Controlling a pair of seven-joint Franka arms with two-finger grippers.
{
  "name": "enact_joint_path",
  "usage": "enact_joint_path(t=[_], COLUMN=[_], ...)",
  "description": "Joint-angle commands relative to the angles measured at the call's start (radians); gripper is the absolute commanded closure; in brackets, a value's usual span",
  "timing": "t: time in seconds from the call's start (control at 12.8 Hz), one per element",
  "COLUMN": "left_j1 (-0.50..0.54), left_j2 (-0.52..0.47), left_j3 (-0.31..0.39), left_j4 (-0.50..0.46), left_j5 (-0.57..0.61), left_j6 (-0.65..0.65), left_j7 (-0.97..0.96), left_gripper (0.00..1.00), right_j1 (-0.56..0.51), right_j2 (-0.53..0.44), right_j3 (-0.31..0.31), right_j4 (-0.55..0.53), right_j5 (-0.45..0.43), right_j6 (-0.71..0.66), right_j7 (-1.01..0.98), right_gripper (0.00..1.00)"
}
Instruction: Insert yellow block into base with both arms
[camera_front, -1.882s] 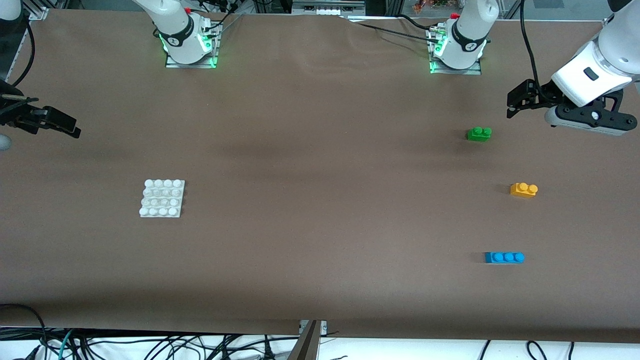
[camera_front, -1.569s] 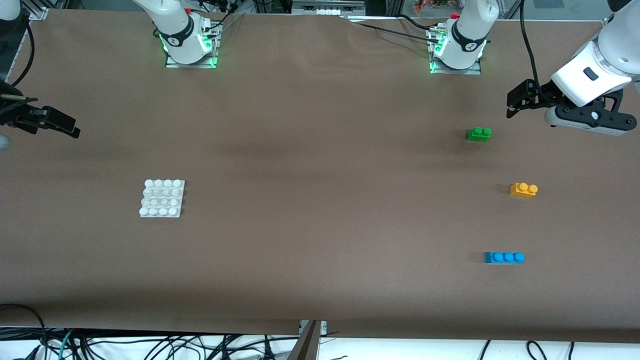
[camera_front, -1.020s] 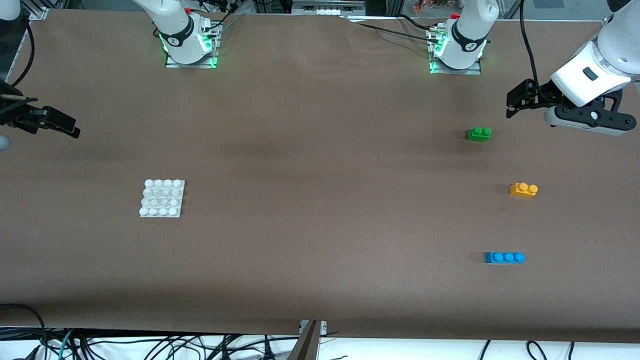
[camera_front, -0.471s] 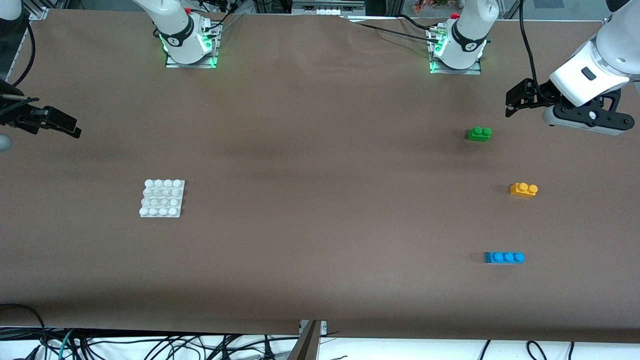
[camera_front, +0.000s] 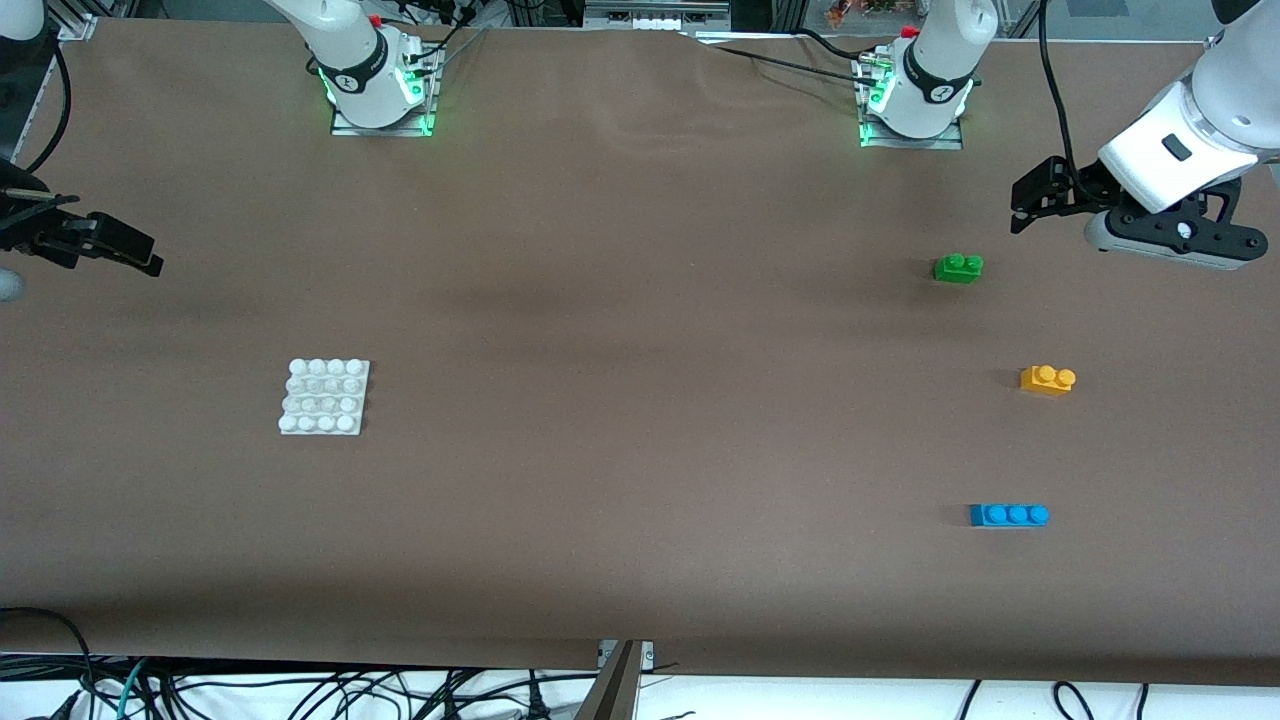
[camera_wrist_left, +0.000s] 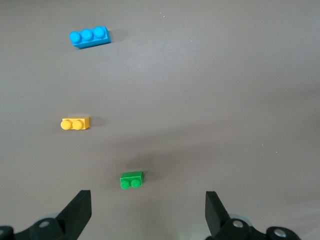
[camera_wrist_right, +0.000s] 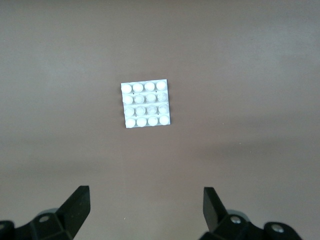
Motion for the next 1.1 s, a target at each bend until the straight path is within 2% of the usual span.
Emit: enact_joint_path(t=[0.0, 1.02], left_j1=[0.003, 0.006], left_j2=[0.01, 0.012], left_j3=[-0.002, 0.008], left_j4=[0.031, 0.029], left_j5=[-0.007, -0.005], left_j6=[-0.022, -0.023], left_j7=[-0.01, -0.008], left_gripper=[0.0, 0.0], right_j1=[-0.004, -0.004], right_j2=[-0.014, -0.012], right_j3=[0.005, 0.005], right_j4=[-0.007, -0.009], right_j5=[0.003, 0.006], right_j6=[-0.003, -0.008], right_j7=[-0.001, 0.006], right_gripper=[0.0, 0.0])
